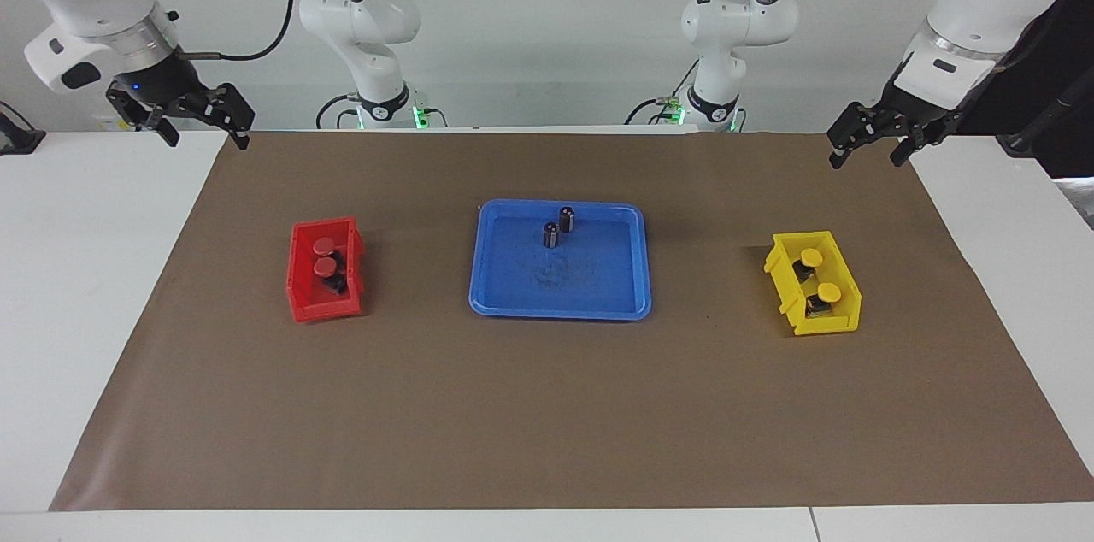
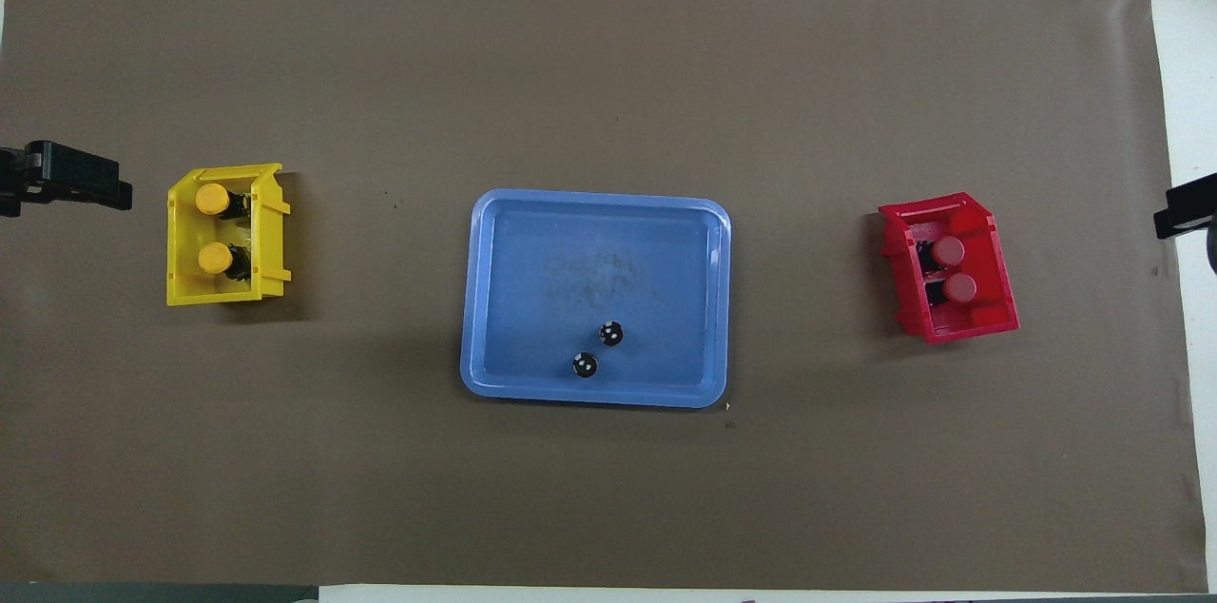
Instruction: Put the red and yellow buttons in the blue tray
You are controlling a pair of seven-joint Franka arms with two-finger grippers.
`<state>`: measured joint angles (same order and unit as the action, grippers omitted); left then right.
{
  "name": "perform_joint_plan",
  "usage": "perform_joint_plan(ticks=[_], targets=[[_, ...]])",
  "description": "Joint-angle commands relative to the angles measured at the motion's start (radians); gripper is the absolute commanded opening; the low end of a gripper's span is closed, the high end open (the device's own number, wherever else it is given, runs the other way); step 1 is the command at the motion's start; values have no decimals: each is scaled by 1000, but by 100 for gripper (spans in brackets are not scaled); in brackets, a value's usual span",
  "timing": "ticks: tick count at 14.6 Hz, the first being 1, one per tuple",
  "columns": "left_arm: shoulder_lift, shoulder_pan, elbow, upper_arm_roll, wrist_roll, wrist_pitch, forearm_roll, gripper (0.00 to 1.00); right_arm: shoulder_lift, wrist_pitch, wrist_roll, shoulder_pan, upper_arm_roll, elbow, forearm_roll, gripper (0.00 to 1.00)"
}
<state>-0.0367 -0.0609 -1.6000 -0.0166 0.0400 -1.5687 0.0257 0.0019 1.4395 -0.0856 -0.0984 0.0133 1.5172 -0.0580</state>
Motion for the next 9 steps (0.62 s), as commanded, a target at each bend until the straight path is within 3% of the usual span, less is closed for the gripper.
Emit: perform_joint_plan(ticks=[1,4,9], targets=[[-16,-3,-9,7,-14,15,10,100,-28,116,16,35,-13,98,15,100],[-16,-3,-9,7,-14,15,10,100,-54,249,55,55,-15,225,17,100],[-16,-3,-9,7,-14,15,10,100,-22,458,56,59,-15,375,87,100]])
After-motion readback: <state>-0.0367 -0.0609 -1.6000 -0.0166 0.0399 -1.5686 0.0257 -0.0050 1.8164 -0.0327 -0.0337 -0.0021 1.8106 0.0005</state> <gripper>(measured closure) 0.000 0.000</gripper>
